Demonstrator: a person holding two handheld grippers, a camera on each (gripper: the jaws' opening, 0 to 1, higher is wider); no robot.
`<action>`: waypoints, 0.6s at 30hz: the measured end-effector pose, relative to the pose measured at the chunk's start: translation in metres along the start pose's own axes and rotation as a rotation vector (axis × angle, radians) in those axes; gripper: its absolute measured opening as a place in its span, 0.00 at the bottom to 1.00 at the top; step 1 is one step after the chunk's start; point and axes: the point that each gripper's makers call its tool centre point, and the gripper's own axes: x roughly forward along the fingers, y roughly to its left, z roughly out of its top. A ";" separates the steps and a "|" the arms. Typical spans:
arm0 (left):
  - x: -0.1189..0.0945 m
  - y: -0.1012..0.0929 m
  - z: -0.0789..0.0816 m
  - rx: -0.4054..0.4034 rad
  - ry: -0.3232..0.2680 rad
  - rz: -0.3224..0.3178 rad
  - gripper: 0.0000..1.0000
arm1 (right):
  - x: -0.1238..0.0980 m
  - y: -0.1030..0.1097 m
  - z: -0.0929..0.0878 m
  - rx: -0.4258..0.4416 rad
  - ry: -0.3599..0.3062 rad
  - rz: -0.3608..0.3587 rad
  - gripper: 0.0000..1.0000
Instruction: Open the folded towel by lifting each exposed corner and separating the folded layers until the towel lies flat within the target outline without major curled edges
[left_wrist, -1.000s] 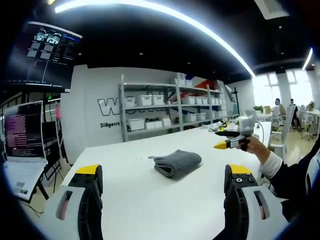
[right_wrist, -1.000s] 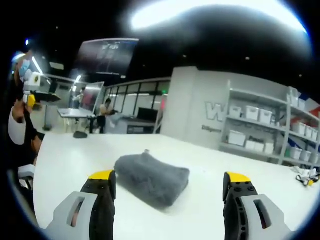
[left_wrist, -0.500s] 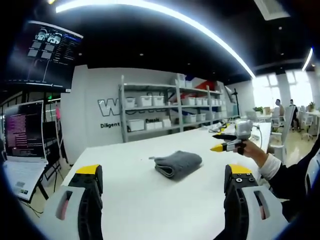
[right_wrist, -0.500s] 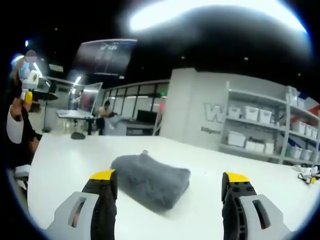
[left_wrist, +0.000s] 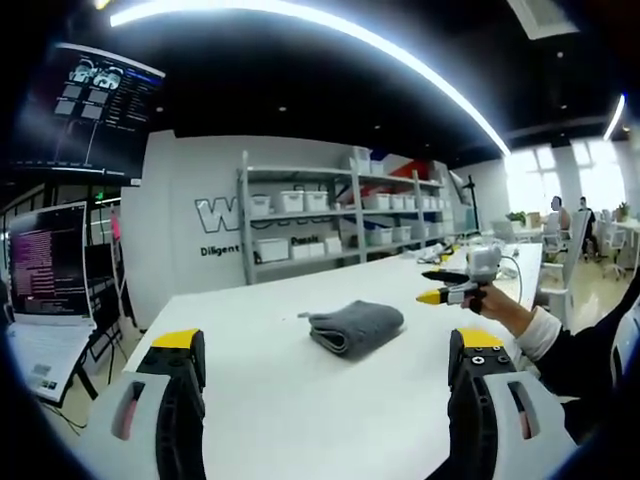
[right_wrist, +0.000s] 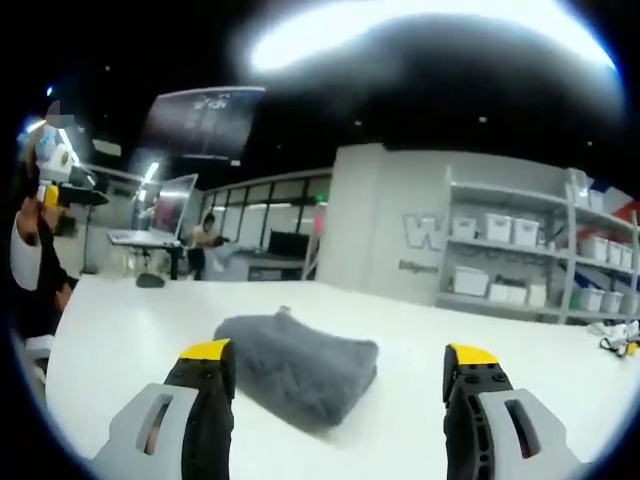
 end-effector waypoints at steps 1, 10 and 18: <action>0.000 0.000 0.000 -0.001 0.001 0.001 1.00 | 0.000 0.000 0.001 -0.002 -0.007 -0.003 0.86; 0.000 -0.001 -0.001 0.001 0.001 0.000 1.00 | 0.001 0.000 -0.002 0.011 -0.007 0.008 0.88; 0.004 -0.003 -0.003 0.003 0.006 -0.008 1.00 | 0.006 0.000 -0.010 -0.001 0.006 0.000 0.87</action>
